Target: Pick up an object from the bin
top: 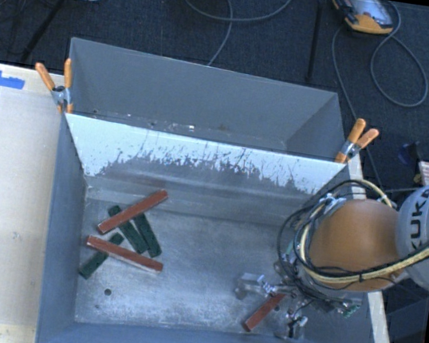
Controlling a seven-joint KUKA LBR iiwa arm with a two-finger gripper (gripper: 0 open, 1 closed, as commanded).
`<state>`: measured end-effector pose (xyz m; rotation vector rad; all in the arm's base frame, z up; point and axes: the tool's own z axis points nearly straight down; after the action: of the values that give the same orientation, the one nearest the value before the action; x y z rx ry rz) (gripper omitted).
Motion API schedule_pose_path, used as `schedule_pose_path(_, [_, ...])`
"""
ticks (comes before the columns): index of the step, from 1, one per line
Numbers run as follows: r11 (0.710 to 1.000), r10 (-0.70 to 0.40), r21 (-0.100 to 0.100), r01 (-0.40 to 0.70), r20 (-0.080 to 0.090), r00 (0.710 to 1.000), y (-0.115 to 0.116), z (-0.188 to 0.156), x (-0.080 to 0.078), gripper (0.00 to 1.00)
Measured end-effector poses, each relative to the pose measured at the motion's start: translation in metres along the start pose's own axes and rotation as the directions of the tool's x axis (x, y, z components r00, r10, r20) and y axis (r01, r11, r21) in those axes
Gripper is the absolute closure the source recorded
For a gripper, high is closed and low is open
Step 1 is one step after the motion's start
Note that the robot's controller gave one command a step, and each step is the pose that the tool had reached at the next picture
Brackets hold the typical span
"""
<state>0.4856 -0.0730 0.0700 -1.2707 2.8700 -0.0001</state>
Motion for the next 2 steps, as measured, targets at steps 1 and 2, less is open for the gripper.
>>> schedule_pose_path(1, [1.000, -0.002, -0.002, 0.002, -0.002, 1.000, 0.001, 0.001, 0.001, 1.00])
schedule_pose_path(2, [1.000, -0.001, 0.004, 0.001, 0.002, 1.000, -0.004, -0.122, 0.005, 1.00])
